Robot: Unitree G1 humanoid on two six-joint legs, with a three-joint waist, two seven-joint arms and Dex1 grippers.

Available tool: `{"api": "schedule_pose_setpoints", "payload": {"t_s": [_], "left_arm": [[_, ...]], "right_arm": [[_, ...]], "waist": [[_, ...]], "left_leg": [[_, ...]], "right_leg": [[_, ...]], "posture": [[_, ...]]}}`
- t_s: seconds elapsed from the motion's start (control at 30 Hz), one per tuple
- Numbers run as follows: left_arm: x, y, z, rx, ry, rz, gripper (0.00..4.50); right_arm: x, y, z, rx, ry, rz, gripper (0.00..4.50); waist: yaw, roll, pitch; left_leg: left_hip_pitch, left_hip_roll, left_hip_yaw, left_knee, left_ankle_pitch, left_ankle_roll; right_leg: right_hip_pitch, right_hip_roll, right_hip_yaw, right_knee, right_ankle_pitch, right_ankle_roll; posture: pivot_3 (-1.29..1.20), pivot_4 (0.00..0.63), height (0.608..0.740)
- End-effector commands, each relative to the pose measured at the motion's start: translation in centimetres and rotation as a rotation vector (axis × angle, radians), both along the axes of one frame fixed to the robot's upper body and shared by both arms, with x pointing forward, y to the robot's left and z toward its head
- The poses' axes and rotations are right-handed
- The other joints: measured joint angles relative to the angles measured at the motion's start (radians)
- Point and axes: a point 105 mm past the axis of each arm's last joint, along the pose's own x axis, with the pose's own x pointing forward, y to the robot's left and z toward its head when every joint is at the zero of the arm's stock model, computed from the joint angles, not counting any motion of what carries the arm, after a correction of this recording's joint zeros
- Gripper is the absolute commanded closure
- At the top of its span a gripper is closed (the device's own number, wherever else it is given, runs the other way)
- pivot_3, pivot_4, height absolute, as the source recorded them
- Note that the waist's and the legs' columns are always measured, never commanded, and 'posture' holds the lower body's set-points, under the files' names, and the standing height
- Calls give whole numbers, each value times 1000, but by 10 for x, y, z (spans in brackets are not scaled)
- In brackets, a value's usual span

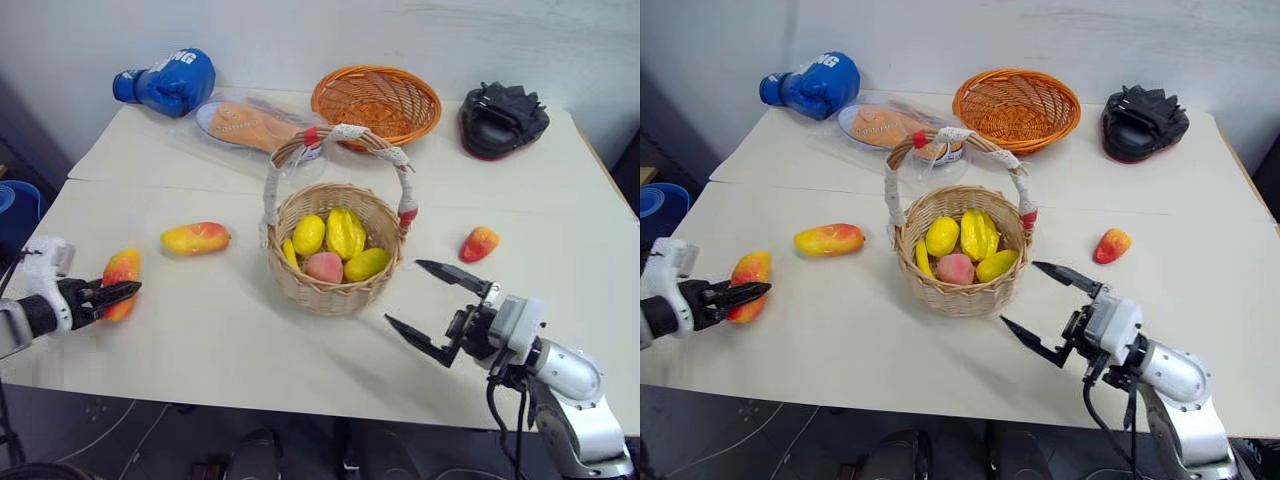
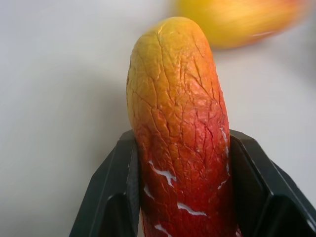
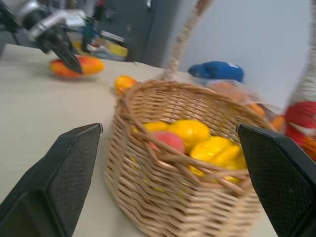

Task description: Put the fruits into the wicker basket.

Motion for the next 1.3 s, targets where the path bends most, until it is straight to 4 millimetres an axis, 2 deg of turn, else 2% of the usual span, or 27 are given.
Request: {"api": "schedule_pose_setpoints", "payload": {"t_s": [0.03,0.07,0.13,0.17,0.27,0.3,0.4,0.43,0.53,0.6,0.67,0.8,0.87,0.93,1.07,1.17,1.27,1.3], "left_arm": [[-13,-48,49,45,-231,-381,2569],[-13,-57,50,48,-226,-428,2569],[-10,-101,59,57,-282,-620,2569],[-3,-130,65,73,-356,-716,2569],[17,-194,74,190,-551,-836,2569],[17,-217,77,155,-585,-870,2569],[16,-263,77,106,-616,-929,2569],[17,-270,75,113,-618,-933,2569],[43,-294,66,192,-654,-823,2569],[51,-299,63,239,-672,-791,2569],[55,-296,62,283,-647,-779,2569],[50,-293,61,301,-631,-826,2569],[49,-292,61,287,-627,-841,1849],[47,-290,61,300,-648,-871,1328],[49,-274,69,336,-717,-868,65],[34,-259,76,271,-742,-948,25],[31,-239,77,248,-719,-936,25],[29,-225,76,246,-693,-924,25]], "right_arm": [[-7,-12,16,19,-40,-82,0],[-8,-14,17,16,-37,-96,0],[-10,-25,15,18,-28,-171,0],[-12,-30,13,15,-20,-211,0],[-17,-39,7,1,2,-270,0],[-19,-40,6,-3,3,-287,0],[-23,-43,6,3,-3,-334,0],[-24,-42,6,6,-4,-344,0],[-29,-43,5,37,-6,-404,0],[-33,-41,3,46,-6,-428,0],[-37,-41,3,58,-11,-458,0],[-43,-46,1,72,-14,-515,0],[-45,-46,-1,76,-11,-521,0],[-47,-46,-2,78,-6,-513,0],[-46,-46,-5,83,-3,-489,0],[-43,-46,-8,85,12,-451,0],[-39,-44,-11,82,22,-401,0],[-37,-42,-11,81,24,-371,0]], "waist": [[11,0,0],[12,1,0],[16,2,1],[26,2,1],[39,3,0],[37,2,0],[20,2,0],[9,2,0],[4,2,0],[4,2,0],[2,2,0],[5,2,0],[9,2,0],[9,2,0],[7,2,0],[5,2,0],[2,2,0],[4,2,0]], "left_leg": [[0,-1,-1,-1,0,0],[0,-1,-2,-2,1,0],[0,-3,-1,-5,3,1],[0,-4,-1,-6,5,1],[-1,-4,0,-6,8,3],[-1,-5,2,-5,9,4],[-3,-3,8,-5,9,4],[-4,-2,8,-5,11,0],[-1,-2,7,-5,11,-3],[1,-2,5,-4,13,-5],[3,-2,6,-5,13,-5],[3,-2,6,-6,13,-5],[3,-2,6,-6,13,-6],[2,-3,6,-5,13,-5],[2,-3,6,-5,13,-5],[3,-2,7,-6,13,-5],[3,-2,8,-6,13,-5],[4,-2,7,-6,13,-5]], "right_leg": [[0,-1,-1,0,-1,-1],[1,-3,-3,0,-1,-2],[1,-5,-4,0,-1,-2],[2,-6,-5,-1,-1,-2],[5,-6,-6,-2,2,3],[5,-6,-4,-3,3,6],[4,1,5,-7,6,13],[4,3,8,-7,6,14],[2,7,13,-5,6,15],[2,8,13,-4,6,15],[2,9,16,-2,6,15],[2,9,16,-2,6,15],[2,8,16,-2,6,15],[2,8,16,-2,5,15],[2,8,16,-2,5,15],[2,8,16,-2,5,15],[2,8,16,-1,5,15],[2,8,16,-1,5,15]], "posture": [[0,150,740],[0,150,740],[0,150,740],[0,150,740],[0,150,740],[0,150,740],[0,150,740],[0,150,740],[0,150,740],[0,150,740],[0,150,740],[0,150,740],[0,150,740],[0,150,740],[0,150,740],[0,150,740],[0,150,740],[0,150,740]]}}
